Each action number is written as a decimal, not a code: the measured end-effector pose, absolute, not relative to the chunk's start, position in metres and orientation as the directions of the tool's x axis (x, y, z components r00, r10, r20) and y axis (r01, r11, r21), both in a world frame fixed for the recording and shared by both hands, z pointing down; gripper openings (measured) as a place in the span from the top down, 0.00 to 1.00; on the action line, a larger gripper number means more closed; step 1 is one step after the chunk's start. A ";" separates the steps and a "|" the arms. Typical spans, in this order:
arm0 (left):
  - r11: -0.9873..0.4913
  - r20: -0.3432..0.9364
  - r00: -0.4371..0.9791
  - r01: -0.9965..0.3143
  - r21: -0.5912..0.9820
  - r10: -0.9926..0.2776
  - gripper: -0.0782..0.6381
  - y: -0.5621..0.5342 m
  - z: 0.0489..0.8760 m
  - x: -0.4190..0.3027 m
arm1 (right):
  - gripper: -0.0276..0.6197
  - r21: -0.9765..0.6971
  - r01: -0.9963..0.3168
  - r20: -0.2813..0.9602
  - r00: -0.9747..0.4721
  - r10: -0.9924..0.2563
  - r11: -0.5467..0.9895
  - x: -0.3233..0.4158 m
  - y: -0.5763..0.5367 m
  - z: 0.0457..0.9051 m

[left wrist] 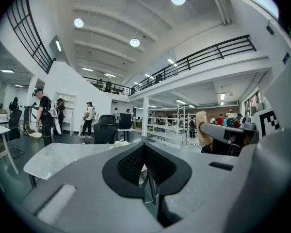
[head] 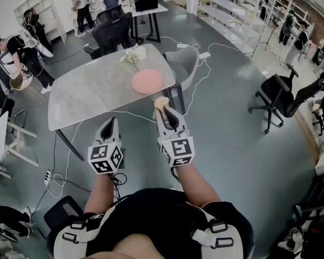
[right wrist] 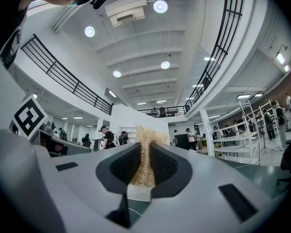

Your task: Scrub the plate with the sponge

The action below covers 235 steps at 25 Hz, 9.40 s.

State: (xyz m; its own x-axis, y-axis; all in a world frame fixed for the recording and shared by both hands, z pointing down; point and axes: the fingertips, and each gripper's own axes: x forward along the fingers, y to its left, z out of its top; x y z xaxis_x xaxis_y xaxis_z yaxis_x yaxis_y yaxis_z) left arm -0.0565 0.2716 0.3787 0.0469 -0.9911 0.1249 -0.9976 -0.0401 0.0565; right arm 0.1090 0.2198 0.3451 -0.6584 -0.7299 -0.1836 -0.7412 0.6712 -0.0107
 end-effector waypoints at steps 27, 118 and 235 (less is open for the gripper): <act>-0.069 0.137 0.078 -0.995 0.070 -0.988 0.88 0.295 0.387 -0.123 | 0.88 0.010 -0.771 -0.191 -0.626 -0.756 0.637 0.047 0.252 0.345; -0.041 0.842 0.127 -0.991 0.125 -0.524 0.74 -0.211 0.726 -0.206 | 0.88 -0.031 -0.813 0.155 -0.578 -0.801 0.581 0.016 -0.272 0.455; -0.192 0.499 0.482 -0.829 0.525 -0.720 0.83 -0.251 0.545 -0.123 | 0.87 -0.164 -0.927 0.527 -0.372 -0.764 0.339 0.058 -0.329 0.576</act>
